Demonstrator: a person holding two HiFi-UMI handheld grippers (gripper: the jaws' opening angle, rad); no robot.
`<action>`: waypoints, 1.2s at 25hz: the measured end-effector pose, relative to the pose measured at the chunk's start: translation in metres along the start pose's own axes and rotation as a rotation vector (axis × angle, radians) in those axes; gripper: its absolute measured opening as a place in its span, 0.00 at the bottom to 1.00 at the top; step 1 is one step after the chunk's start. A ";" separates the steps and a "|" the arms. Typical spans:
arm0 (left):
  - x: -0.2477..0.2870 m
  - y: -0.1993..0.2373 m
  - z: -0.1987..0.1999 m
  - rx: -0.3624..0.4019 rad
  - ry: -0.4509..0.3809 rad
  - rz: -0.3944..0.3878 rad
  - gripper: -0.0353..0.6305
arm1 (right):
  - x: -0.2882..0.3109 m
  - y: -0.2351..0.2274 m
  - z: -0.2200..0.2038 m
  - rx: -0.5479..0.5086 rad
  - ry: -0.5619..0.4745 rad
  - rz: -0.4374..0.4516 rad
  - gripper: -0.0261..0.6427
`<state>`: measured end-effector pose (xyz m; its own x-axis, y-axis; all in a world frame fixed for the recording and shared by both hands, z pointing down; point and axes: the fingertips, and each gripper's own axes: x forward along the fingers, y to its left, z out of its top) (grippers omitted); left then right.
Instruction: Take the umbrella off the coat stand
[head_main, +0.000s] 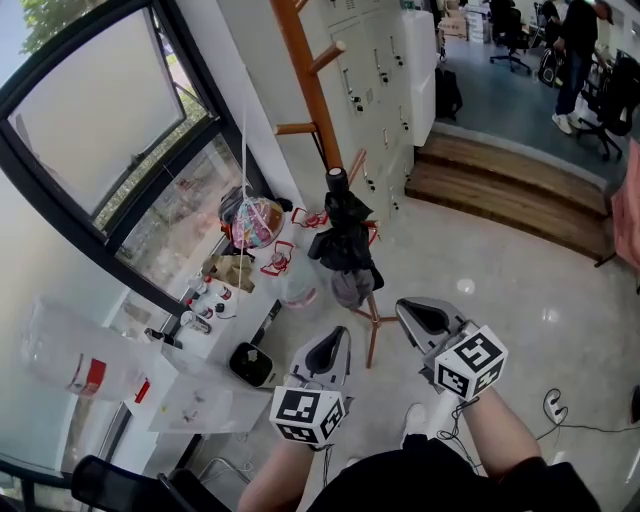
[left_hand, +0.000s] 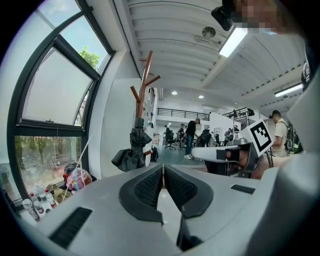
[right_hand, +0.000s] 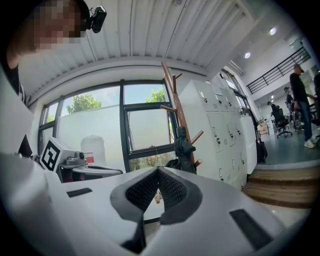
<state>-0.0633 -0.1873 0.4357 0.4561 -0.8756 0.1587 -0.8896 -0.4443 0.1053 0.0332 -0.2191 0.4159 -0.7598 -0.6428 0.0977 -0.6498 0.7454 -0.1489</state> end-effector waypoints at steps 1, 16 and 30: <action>0.005 0.000 0.001 0.001 0.001 0.003 0.09 | 0.001 -0.005 0.000 0.002 0.000 0.003 0.12; 0.078 -0.009 0.020 -0.003 -0.013 0.104 0.09 | -0.001 -0.074 0.015 -0.002 0.002 0.073 0.12; 0.101 0.008 0.025 -0.017 -0.013 0.199 0.09 | 0.005 -0.094 0.015 0.024 0.005 0.118 0.12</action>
<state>-0.0249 -0.2842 0.4284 0.2711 -0.9482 0.1656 -0.9616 -0.2593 0.0896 0.0902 -0.2950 0.4155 -0.8308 -0.5502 0.0833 -0.5555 0.8110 -0.1836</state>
